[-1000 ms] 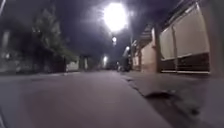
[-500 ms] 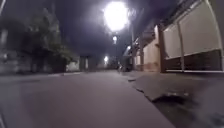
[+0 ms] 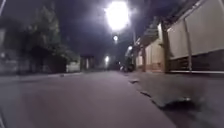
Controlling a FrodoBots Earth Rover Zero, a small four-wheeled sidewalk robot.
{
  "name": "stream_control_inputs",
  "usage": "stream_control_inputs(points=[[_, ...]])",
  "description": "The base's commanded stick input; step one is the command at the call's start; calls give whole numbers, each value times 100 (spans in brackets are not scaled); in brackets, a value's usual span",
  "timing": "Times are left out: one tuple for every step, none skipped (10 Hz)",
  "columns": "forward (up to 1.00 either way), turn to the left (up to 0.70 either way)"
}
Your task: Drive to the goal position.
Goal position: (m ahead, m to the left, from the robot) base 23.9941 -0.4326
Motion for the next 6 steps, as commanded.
stream_control_inputs(points=[[70, 0], [70, 0], [70, 0], [70, 0], [70, 0], [70, 0]])
